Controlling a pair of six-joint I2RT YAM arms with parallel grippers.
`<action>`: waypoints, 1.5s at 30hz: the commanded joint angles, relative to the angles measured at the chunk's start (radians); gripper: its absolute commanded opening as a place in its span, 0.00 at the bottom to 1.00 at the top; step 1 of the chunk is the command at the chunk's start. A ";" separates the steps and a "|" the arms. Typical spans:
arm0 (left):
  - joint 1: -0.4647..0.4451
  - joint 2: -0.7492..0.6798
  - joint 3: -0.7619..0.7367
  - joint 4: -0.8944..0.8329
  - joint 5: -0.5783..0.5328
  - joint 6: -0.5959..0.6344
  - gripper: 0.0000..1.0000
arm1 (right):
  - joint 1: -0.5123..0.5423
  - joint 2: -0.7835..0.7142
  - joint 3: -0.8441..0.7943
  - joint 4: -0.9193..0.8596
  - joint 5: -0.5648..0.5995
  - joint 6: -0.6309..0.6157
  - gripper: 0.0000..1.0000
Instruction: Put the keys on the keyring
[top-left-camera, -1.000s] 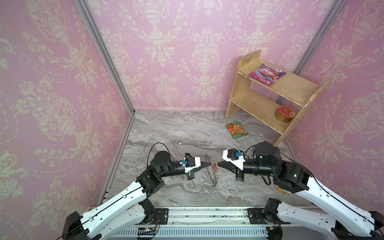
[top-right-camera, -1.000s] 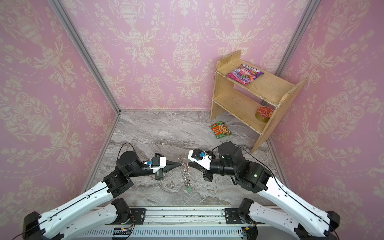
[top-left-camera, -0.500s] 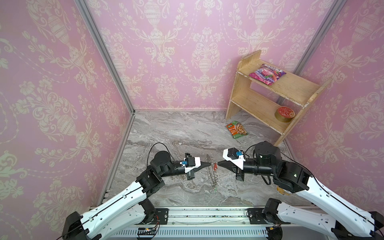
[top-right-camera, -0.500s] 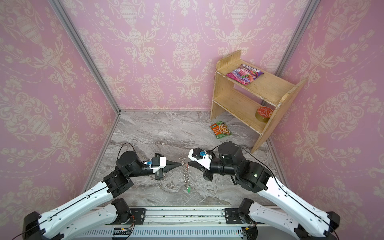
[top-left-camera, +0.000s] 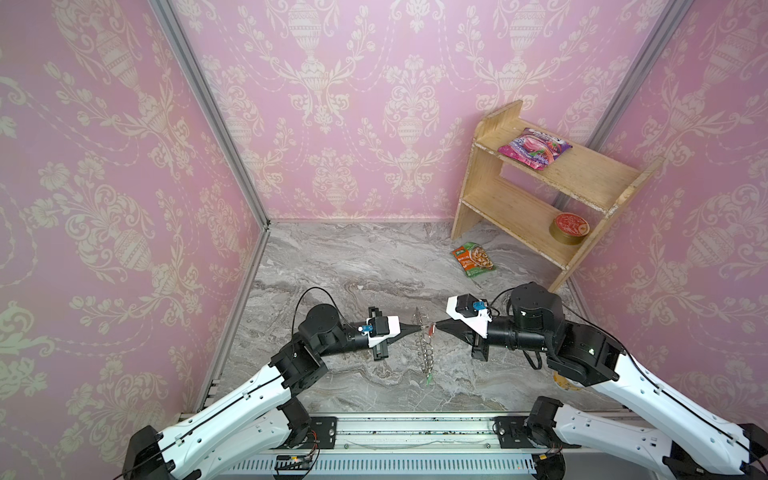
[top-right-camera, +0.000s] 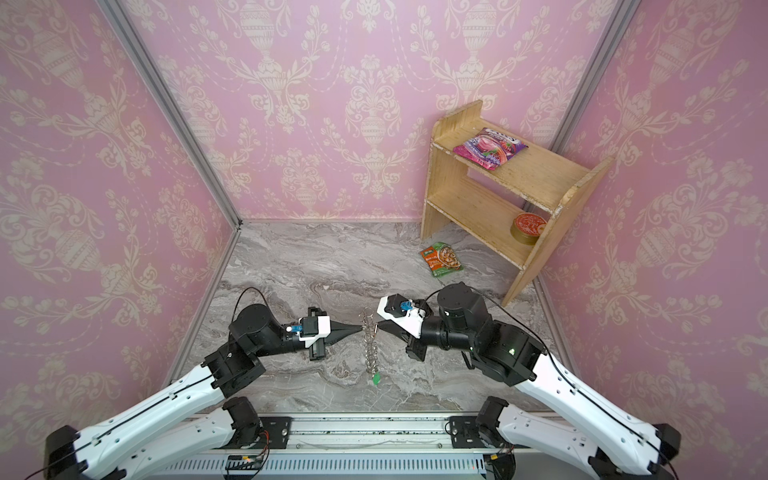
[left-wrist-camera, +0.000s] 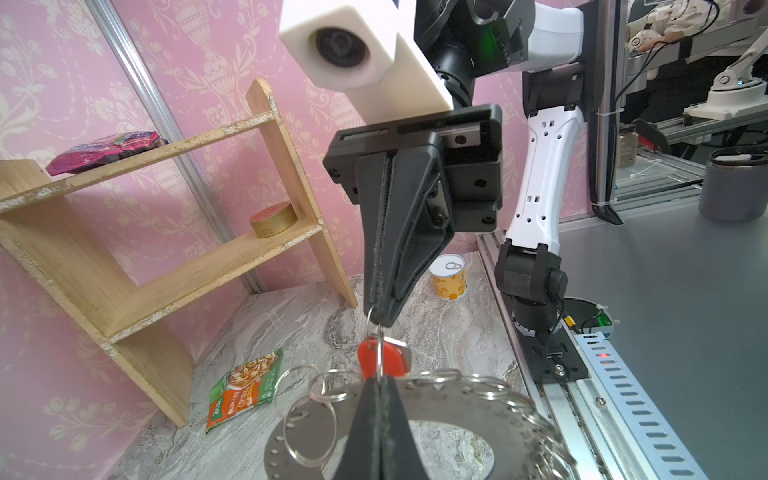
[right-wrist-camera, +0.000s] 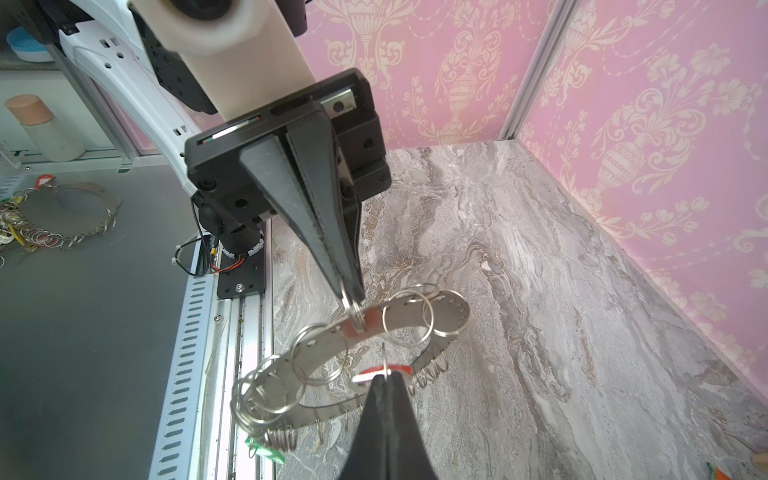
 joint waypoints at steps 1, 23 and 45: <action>-0.011 -0.014 -0.011 0.042 -0.050 0.033 0.00 | -0.009 -0.015 -0.009 0.016 -0.003 0.020 0.00; -0.012 0.002 -0.005 0.060 -0.020 0.020 0.00 | -0.007 0.016 0.005 0.029 -0.032 0.016 0.00; -0.019 0.016 -0.002 0.056 0.011 0.006 0.00 | -0.007 0.016 0.007 0.046 -0.024 0.015 0.00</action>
